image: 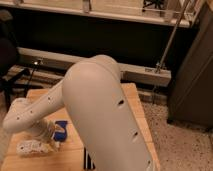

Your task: Stand the bottle upright

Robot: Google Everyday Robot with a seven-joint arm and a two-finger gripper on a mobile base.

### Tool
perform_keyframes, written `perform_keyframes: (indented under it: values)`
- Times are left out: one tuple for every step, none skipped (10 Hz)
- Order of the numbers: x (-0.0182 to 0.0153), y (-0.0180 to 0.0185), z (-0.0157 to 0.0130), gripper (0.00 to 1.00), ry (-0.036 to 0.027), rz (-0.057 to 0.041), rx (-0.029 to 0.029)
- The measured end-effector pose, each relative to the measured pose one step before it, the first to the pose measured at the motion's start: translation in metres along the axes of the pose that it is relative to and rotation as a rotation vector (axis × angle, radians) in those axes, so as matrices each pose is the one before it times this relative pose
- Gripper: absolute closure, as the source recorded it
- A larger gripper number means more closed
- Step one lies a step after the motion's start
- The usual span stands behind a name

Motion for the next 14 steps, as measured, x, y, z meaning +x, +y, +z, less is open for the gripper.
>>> perform_keyframes:
  values:
    - [-0.00215,-0.00063,0.00602,0.35,0.01308,-0.00420,0.00345]
    - [-0.00020,0.00097,0.00678,0.35,0.03318,-0.01990,0.00680]
    - [-0.00110,0.00150,0.00288,0.35,0.01860,-0.01529,0.00379]
    - [-0.00372,0.00273,0.00368,0.35,0.02639,-0.02313,0.00487]
    - [-0.00282,0.00075,0.00216,0.35,0.01472,-0.01059,0.00158]
    - [-0.00204,0.00021,0.00120,0.35,0.00708,-0.00514,0.00061]
    - [-0.00414,0.00060,0.00110,0.35,0.00652,-0.00673,-0.00016]
    - [-0.00261,-0.00007,0.00101,0.35,0.00241,-0.00239,-0.00095]
    - [-0.00186,-0.00001,0.00156,0.35,0.00249,-0.00144,-0.00148]
    - [-0.00275,0.00050,0.00081,0.35,-0.00004,-0.00206,-0.00193]
    - [-0.00332,0.00090,0.00032,0.35,-0.00144,-0.00334,-0.00081]
    - [-0.00232,0.00059,0.00022,0.35,-0.00122,-0.00218,-0.00028]
    - [-0.00085,0.00030,0.00073,0.35,0.00106,-0.00102,-0.00052]
    - [-0.00071,0.00047,0.00161,0.35,0.00199,-0.00100,-0.00180]
